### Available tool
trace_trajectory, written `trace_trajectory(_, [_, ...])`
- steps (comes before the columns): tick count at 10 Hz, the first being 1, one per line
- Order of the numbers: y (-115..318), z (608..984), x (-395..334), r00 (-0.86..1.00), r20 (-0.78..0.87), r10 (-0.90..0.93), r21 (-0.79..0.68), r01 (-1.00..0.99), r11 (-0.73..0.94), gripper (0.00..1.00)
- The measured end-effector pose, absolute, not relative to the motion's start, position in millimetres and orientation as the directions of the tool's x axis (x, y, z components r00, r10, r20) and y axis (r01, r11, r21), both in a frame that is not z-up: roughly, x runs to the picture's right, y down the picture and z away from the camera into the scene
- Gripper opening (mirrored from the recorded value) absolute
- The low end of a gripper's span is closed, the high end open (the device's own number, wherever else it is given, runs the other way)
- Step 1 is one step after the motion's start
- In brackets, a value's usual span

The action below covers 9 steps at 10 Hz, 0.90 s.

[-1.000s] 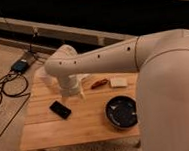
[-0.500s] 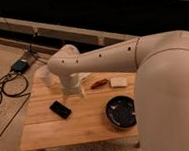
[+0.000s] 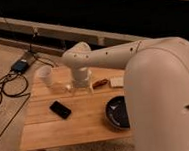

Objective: Place the pepper in the ceramic cup

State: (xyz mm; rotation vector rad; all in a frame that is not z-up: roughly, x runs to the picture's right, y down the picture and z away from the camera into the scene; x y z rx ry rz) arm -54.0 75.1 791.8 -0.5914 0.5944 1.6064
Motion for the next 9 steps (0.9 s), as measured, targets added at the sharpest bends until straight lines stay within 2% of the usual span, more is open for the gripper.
trace_trajectory(5, [52,851,-22,-0.17,-0.667,0.726,0.098,-0.985,-0.141,0.65])
trace_trajectory(9, [48,877,-11,0.045,-0.677,0.734,-0.055,-0.998,0.01,0.65])
